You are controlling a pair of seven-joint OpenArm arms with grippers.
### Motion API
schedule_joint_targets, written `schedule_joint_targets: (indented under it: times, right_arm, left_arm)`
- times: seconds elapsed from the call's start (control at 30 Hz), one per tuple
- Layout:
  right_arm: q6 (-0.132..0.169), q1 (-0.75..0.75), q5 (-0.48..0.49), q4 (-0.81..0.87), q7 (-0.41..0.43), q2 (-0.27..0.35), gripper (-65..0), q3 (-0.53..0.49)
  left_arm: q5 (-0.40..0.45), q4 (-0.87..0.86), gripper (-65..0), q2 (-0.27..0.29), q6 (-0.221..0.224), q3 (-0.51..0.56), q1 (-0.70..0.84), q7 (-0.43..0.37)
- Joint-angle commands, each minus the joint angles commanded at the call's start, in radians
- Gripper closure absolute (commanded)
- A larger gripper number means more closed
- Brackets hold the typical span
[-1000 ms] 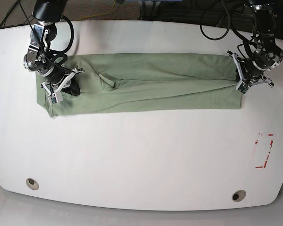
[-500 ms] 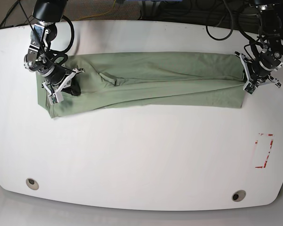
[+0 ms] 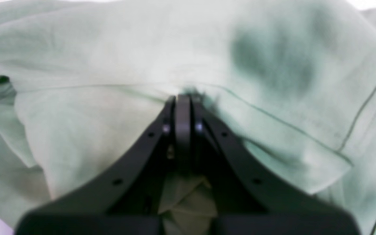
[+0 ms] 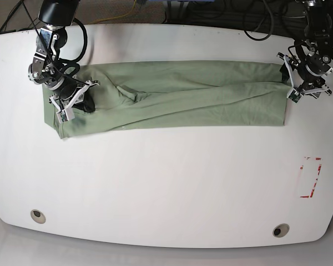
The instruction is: Layout the t-shirt on the table in an organized manner, then fold the t-shirt properly
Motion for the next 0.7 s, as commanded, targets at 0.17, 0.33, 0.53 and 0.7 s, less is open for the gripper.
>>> schedule_joint_targets:
  times: [0.17,0.33,0.53,0.7]
  right_arm:
    - [0.0,0.003,-0.002,0.0,0.0,0.0,0.0,0.0]
    - [0.0,0.003,-0.002,0.0,0.0,0.0,0.0,0.0]
    - [0.0,0.003,0.0,0.0,0.0,0.0,0.0,0.0]
    - [0.0,0.003,0.0,0.0,0.0,0.0,0.0,0.0]
  left_arm:
    - [-0.002,0.0,-50.5,0.0,0.0,-0.011,0.002,0.0]
    - [-0.034,0.017,-50.6,0.002,0.0,-0.143,-0.002,0.0]
    - [-0.215,0.015,-50.7,-0.002,0.0,-0.253,-0.035,0.002]
    - [-0.336,0.014,-50.9,-0.002,0.0,-0.298,-0.043,0.063]
